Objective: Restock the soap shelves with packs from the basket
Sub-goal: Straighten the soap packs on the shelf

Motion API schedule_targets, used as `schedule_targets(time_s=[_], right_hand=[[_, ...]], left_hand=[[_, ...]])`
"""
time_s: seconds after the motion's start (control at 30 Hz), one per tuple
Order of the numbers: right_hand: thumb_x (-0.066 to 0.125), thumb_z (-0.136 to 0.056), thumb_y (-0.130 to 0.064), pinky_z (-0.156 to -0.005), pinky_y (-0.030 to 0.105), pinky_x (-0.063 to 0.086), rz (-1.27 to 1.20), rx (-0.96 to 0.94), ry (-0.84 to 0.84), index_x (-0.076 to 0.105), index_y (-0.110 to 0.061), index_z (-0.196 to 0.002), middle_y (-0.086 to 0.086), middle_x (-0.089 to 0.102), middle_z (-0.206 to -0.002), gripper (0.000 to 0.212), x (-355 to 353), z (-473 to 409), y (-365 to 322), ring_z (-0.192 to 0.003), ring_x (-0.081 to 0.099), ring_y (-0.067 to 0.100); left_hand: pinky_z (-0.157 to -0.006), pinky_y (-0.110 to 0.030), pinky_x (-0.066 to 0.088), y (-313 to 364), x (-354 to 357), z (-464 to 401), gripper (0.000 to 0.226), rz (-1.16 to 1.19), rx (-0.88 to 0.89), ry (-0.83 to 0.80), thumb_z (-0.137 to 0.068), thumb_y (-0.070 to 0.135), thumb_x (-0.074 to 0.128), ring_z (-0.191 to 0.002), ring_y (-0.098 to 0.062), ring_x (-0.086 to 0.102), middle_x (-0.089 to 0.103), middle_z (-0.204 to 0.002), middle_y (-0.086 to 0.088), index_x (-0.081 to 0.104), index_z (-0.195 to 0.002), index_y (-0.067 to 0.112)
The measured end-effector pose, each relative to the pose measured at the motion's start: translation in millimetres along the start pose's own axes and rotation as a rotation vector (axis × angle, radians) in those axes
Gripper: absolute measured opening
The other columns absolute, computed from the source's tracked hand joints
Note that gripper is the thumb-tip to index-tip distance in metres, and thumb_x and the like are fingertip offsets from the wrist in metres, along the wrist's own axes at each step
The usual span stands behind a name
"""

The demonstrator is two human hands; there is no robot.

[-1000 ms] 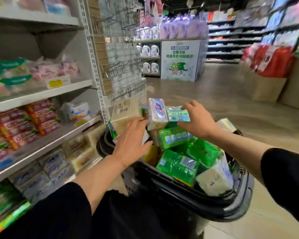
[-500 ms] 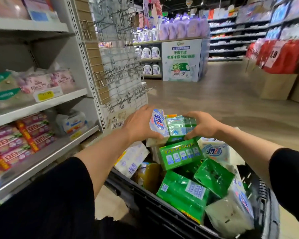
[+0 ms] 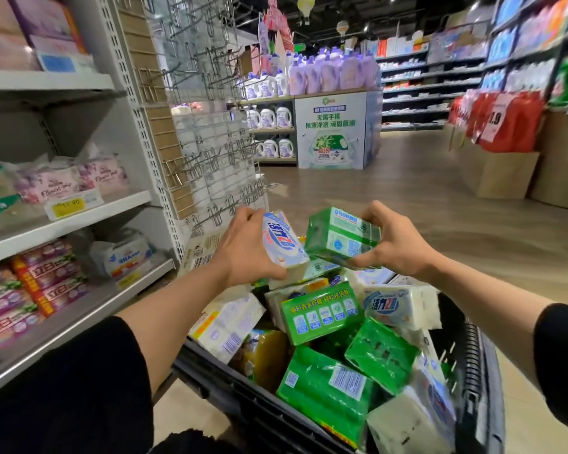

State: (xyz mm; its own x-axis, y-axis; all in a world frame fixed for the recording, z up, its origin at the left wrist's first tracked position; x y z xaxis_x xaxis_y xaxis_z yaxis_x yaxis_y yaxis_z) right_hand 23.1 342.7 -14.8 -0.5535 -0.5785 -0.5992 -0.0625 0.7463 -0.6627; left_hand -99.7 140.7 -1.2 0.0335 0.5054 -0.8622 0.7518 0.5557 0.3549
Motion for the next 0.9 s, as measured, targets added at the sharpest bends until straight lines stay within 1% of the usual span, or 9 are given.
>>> schedule_targets(time_s=[0.13,0.23,0.37,0.43,0.53,0.6,0.7,0.8,0.9], right_hand=[[0.09,-0.055,-0.015,-0.066,0.034,0.052,-0.173,0.059,0.072,0.055,-0.019,-0.097,0.003,0.065,-0.094,0.054,-16.6,-0.4,-12.2,-0.084,0.061,0.016],[0.075,-0.077,-0.004,-0.052,0.02,0.05,-0.455,0.104,-0.027,0.058,-0.017,-0.116,0.005,0.068,-0.09,0.044,-12.9,4.9,-39.1,-0.069,0.067,0.009],[0.062,-0.091,-0.02,-0.059,0.038,0.058,-0.618,0.139,-0.133,0.061,-0.019,-0.12,0.006,0.073,-0.095,0.029,11.1,9.8,-76.3,-0.078,0.071,0.024],[0.058,-0.093,-0.026,-0.064,0.045,0.059,-0.676,0.148,-0.177,0.062,-0.017,-0.116,0.005,0.071,-0.096,0.025,30.1,10.2,-98.5,-0.079,0.07,0.024],[0.051,-0.097,-0.029,-0.06,0.041,0.058,-0.815,0.169,-0.28,0.059,-0.013,-0.115,0.009,0.067,-0.1,0.026,70.9,13.8,-141.0,-0.074,0.068,0.019],[0.047,-0.099,-0.031,-0.058,0.038,0.058,-0.881,0.196,-0.348,0.058,-0.014,-0.116,0.009,0.068,-0.099,0.027,101.1,17.5,-168.1,-0.071,0.068,0.018],[0.044,-0.101,-0.03,-0.051,0.034,0.058,-0.887,0.187,-0.448,0.061,-0.017,-0.106,0.005,0.071,-0.09,0.022,148.3,25.0,-205.4,-0.065,0.067,0.016],[0.062,-0.091,-0.03,-0.059,0.037,0.058,-0.794,0.11,-0.593,0.061,-0.014,-0.11,0.005,0.074,-0.093,0.025,200.0,41.6,-242.8,-0.07,0.069,0.02],[0.09,-0.056,-0.016,-0.057,0.031,0.054,-0.676,0.06,-0.651,0.058,-0.014,-0.109,0.006,0.075,-0.093,0.062,251.8,61.4,-270.1,-0.074,0.07,0.023]], left_hand=[[-0.091,-0.006,0.025,16.8,-32.9,10.6,0.129,0.166,0.039,0.217,-0.029,0.06,0.064,-0.104,-0.006,0.039,0.029,-0.114,0.004,0.035,-0.143,0.006],[-0.095,-0.006,0.025,19.9,-58.3,23.7,0.13,0.2,0.05,0.352,-0.03,0.061,0.067,-0.105,-0.006,0.037,0.029,-0.113,0.003,0.034,-0.144,0.007],[-0.096,-0.012,0.031,6.1,-92.1,56.8,0.122,0.166,0.025,0.468,-0.035,0.057,0.073,-0.105,-0.006,0.037,0.031,-0.115,0.002,0.038,-0.142,0.009],[-0.094,-0.005,0.031,-3.8,-107.5,81.4,0.109,0.17,0.024,0.517,-0.037,0.058,0.071,-0.104,-0.005,0.039,0.035,-0.114,0.001,0.047,-0.132,0.01],[-0.084,0.008,0.024,-17.7,-130.5,123.2,0.088,0.115,0.025,0.594,-0.041,0.049,0.07,-0.104,-0.01,0.04,0.034,-0.106,0.002,0.053,-0.117,0.008],[-0.087,0.001,0.03,-31.1,-146.1,151.9,0.085,0.061,0.009,0.62,-0.044,0.047,0.072,-0.106,-0.014,0.042,0.034,-0.105,0.004,0.052,-0.118,0.009],[-0.096,-0.023,0.042,-56.7,-169.3,196.5,0.089,-0.051,-0.017,0.671,-0.049,0.051,0.08,-0.11,-0.021,0.047,0.04,-0.111,-0.001,0.053,-0.122,0.008],[-0.094,-0.025,0.042,-85.1,-182.9,240.2,0.101,-0.159,-0.101,0.691,-0.048,0.056,0.067,-0.109,-0.025,0.048,0.041,-0.112,-0.004,0.049,-0.13,0.0],[-0.095,-0.025,0.041,-119.1,-186.7,284.7,0.113,-0.187,-0.233,0.677,-0.045,0.057,0.064,-0.113,-0.021,0.044,0.042,-0.118,-0.009,0.04,-0.141,0.001]])
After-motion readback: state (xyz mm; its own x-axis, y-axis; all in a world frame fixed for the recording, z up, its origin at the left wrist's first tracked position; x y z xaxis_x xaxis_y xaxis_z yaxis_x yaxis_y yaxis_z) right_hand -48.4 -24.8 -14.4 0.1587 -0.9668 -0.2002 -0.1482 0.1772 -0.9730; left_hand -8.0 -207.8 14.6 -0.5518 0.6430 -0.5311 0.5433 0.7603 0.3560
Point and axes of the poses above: each hand's wrist, its own z-axis away from the middle knuckle, its own x-axis out of the palm, y = z × x, the point moved 7 cm from there along -z, towards the middle knuckle
